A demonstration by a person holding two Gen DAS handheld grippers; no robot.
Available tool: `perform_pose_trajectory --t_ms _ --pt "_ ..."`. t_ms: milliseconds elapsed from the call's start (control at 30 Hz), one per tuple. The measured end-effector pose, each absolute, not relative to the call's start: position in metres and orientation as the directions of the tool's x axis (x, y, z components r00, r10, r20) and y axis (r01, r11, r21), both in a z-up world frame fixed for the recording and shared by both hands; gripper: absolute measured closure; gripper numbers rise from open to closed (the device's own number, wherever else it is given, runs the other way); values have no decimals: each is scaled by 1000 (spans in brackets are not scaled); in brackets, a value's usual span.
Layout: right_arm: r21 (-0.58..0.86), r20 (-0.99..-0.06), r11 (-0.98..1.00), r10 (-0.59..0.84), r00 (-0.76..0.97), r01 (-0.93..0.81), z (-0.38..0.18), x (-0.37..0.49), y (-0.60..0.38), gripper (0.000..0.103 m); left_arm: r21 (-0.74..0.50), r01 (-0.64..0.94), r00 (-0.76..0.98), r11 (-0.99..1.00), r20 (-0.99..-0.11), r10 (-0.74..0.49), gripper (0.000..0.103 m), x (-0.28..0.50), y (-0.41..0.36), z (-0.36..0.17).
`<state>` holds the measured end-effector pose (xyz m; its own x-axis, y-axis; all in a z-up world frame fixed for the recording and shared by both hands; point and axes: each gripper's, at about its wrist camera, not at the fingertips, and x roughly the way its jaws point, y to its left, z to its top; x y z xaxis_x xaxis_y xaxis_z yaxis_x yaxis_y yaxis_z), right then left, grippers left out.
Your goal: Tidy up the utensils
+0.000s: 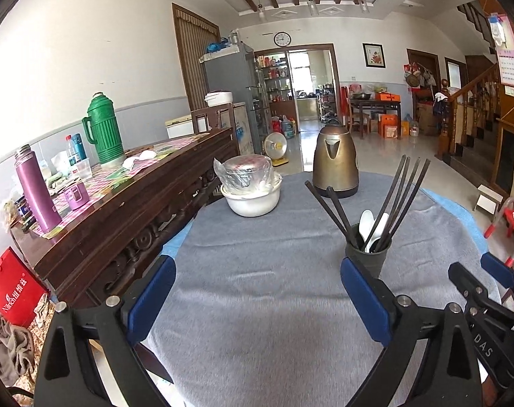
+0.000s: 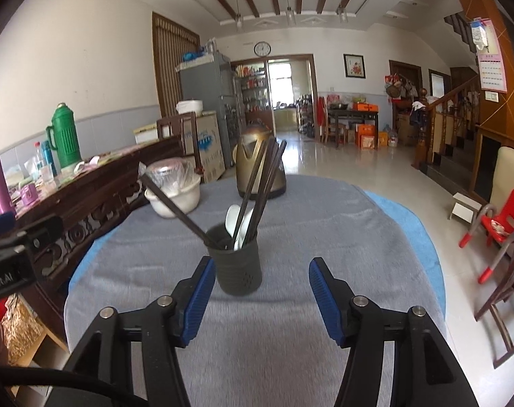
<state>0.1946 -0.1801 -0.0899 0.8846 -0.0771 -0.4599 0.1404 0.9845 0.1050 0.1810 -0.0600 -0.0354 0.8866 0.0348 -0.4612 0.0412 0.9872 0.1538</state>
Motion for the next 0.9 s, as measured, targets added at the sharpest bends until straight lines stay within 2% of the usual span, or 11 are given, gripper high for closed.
perform_pose_trajectory --t_ms 900 --pt "84 -464 991 -53 884 104 -70 142 -155 41 161 6 899 987 -433 65 5 140 -39 -22"
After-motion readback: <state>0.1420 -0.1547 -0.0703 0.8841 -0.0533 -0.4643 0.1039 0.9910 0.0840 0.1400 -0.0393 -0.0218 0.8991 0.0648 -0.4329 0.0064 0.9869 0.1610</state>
